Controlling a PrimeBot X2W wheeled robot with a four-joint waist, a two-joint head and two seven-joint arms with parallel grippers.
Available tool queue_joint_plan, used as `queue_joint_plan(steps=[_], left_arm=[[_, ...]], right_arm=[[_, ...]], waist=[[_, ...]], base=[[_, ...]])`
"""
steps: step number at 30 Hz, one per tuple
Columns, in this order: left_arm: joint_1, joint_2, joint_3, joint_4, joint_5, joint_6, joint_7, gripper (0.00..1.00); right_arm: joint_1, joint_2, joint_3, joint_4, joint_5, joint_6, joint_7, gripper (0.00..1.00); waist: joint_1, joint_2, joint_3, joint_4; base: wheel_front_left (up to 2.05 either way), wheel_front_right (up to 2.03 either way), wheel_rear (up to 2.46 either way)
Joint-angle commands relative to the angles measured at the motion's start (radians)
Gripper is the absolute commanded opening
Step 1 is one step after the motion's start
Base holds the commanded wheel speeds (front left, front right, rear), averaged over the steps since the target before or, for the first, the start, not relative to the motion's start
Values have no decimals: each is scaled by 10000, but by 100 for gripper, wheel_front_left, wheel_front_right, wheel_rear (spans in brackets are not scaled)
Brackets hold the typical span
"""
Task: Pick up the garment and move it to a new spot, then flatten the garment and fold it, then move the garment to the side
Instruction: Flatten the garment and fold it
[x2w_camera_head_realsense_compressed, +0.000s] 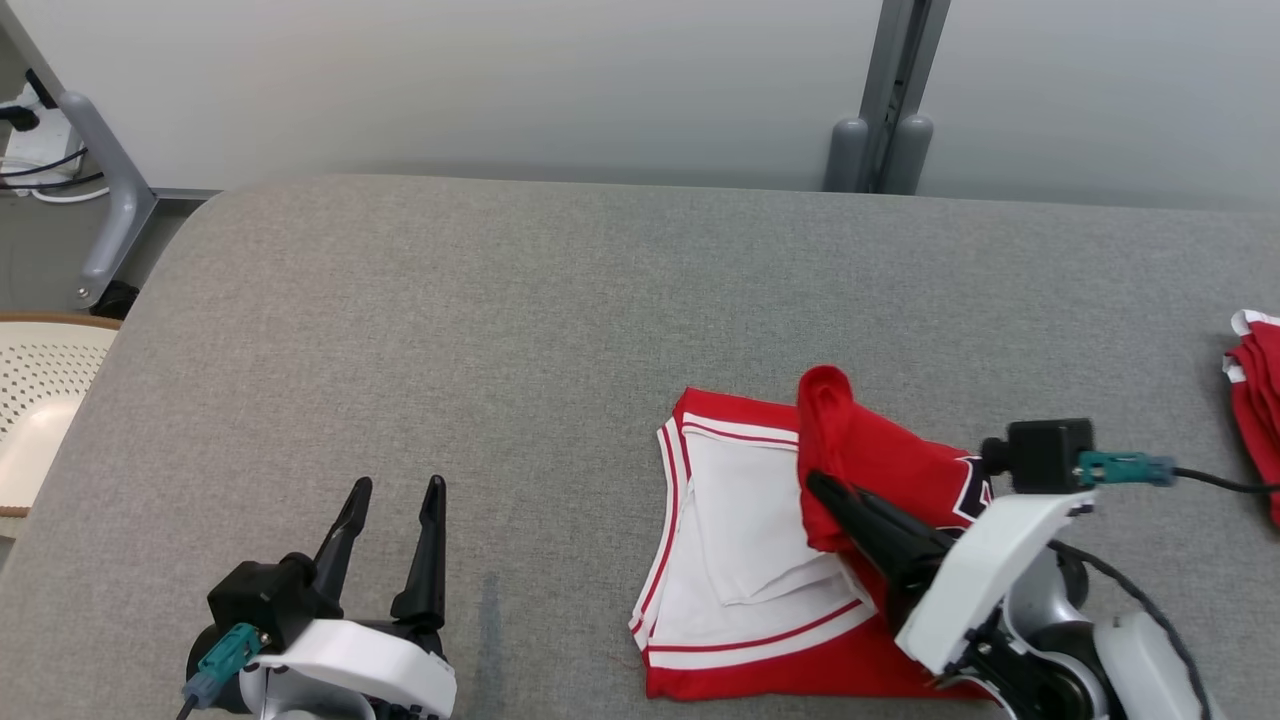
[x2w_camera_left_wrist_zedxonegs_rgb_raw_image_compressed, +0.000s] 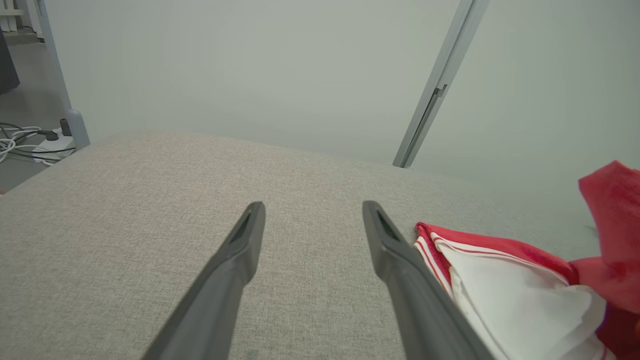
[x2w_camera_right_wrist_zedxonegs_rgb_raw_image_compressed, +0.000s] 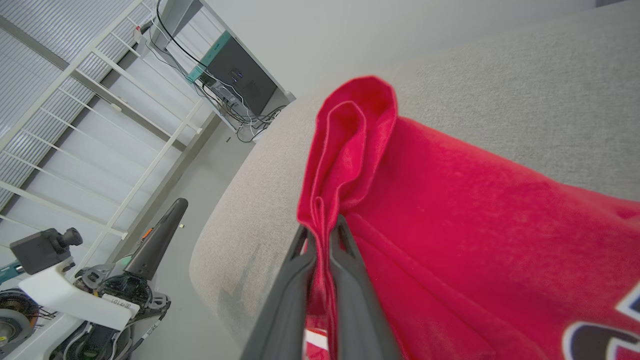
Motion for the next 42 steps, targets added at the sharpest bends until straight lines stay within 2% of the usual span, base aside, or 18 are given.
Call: queue_joint_plan(steps=[1,11,12,15,16,17,18,22,27,35,42], left_arm=[[-219,-17,42,47,64,-70,-35,100],[-361,-341,172,180,305,-302,-39,100],[-383,-369,187,201,329,-339,-39,100],[-457,-455,233,260,415,-412,-39,100],[-458,-484,250,278,429,-449,-40,100],[-454,-515,268,298,463,-474,-40,100],[-449,-548,288,309,484,-483,-40,100],[-474,-637,366,366,568,-579,-40,100],[-484,-688,456,395,670,-662,-40,100],[-436,-767,566,376,897,-772,-30,100],[-521,-868,523,359,1107,-846,-30,100]], right_arm=[[-229,34,151,202,-166,6,-75,0],[-1303,418,1085,2131,-804,6,-629,0],[-1373,438,1162,2342,-807,6,-685,7],[-1675,478,1442,2887,-845,6,-930,49],[-1747,474,1531,3067,-765,6,-980,76],[-1808,475,1665,3203,-647,6,-1041,93],[-1893,482,1796,3334,-550,6,-1127,99],[-2223,475,2227,3645,-154,6,-1606,100],[-2525,473,2195,3830,-136,6,-2209,100],[-2679,121,1557,3627,-1199,6,-3620,100],[-2186,-226,496,3305,-2670,6,-5290,100]], waist=[[0,0,16,34],[0,0,147,103],[0,0,158,112],[0,0,201,142],[0,0,214,150],[0,0,223,156],[0,0,232,159],[0,0,271,171],[0,0,307,115],[0,0,358,-191],[0,0,369,-493]], base=[[0,0,0],[0,0,0],[0,0,0],[0,0,0],[0,0,0],[0,0,0],[0,0,0],[0,0,0],[0,0,0],[0,0,0],[0,0,0]])
